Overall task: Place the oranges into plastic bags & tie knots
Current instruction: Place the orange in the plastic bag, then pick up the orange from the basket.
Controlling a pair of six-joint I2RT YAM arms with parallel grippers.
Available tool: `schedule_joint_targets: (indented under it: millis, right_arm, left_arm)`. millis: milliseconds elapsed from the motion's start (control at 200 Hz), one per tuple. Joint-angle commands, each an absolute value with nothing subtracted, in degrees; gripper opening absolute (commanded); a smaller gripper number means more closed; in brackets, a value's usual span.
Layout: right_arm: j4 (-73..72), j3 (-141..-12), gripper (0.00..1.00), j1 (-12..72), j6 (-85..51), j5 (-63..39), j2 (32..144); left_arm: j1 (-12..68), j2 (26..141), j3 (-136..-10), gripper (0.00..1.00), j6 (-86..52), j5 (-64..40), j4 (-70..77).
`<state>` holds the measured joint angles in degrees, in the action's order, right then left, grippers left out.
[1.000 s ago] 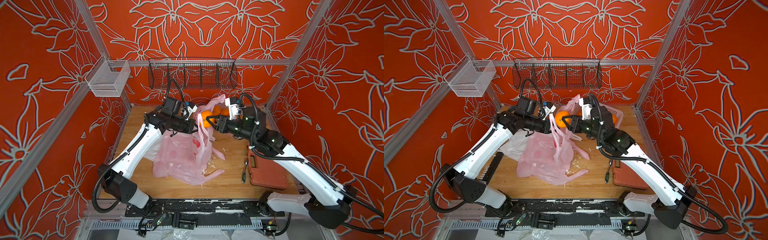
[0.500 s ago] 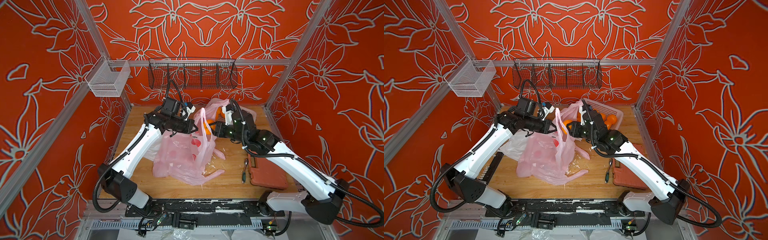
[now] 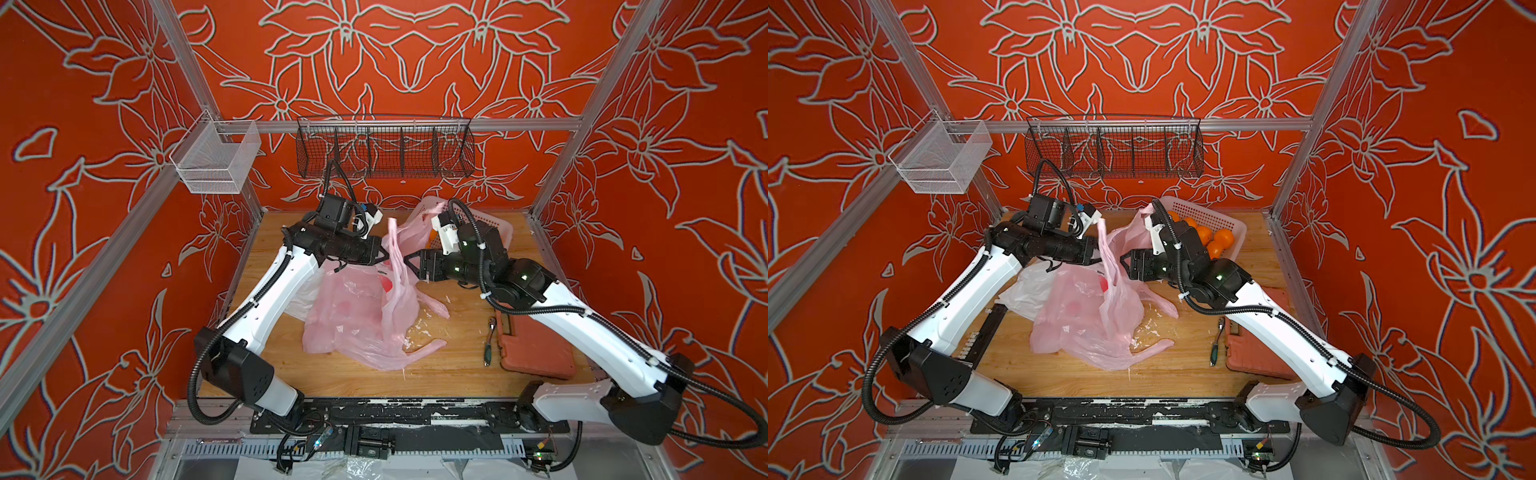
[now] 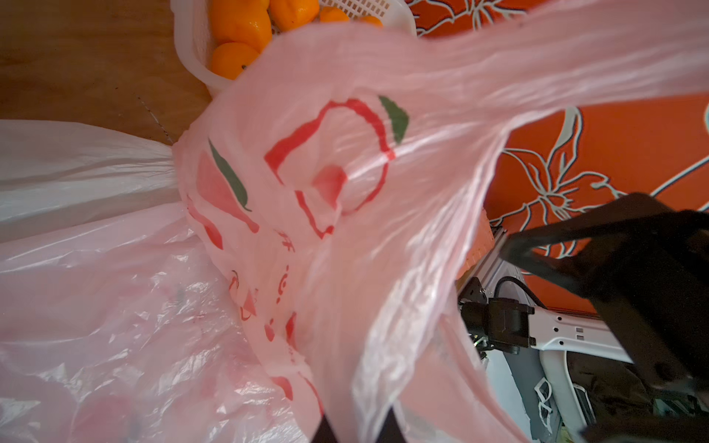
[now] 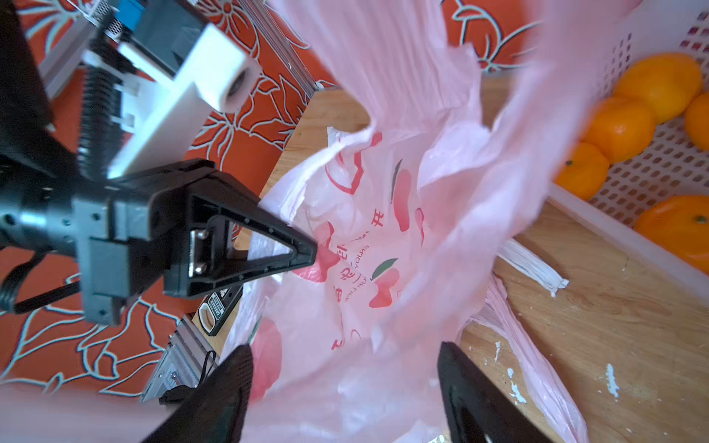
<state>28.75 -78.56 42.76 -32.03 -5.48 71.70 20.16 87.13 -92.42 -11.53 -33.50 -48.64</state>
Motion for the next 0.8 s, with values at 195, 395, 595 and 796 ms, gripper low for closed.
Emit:
schedule_joint_targets:
  millis: [195,395,595,796]
  right_arm:
    - [30.3,-66.73,0.72,42.04,-28.28,19.9,54.41]
    - [41.45,-70.35,0.72,30.33,-31.0,11.76,65.63]
    - [40.03,-76.99,0.71,20.52,-29.61,1.53,80.41]
    - [42.82,-86.45,0.72,15.68,-31.73,-1.23,96.63]
  left_arm:
    - [19.45,86.04,-92.08,0.0,-10.55,-32.26,-50.25]
    - [19.34,85.76,-92.13,0.0,-9.56,-28.38,-51.14]
    - [19.7,87.09,-94.0,0.0,-7.72,-22.79,-54.08]
    - [24.48,89.05,-98.28,0.0,-5.72,-9.81,-59.15]
